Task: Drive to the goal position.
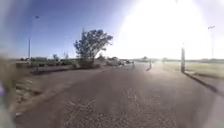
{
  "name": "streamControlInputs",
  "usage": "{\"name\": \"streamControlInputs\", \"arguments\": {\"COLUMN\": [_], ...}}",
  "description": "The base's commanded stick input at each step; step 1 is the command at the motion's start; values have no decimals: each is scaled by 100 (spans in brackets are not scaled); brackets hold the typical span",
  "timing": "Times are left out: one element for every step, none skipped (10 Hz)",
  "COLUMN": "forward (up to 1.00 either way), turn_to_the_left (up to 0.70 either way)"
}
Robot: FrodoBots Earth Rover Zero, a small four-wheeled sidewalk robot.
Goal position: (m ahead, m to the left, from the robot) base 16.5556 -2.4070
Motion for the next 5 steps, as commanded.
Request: {"name": "streamControlInputs", "arguments": {"forward": [70,70,70,70,70], "turn_to_the_left": [-10,0,0,0,0]}}
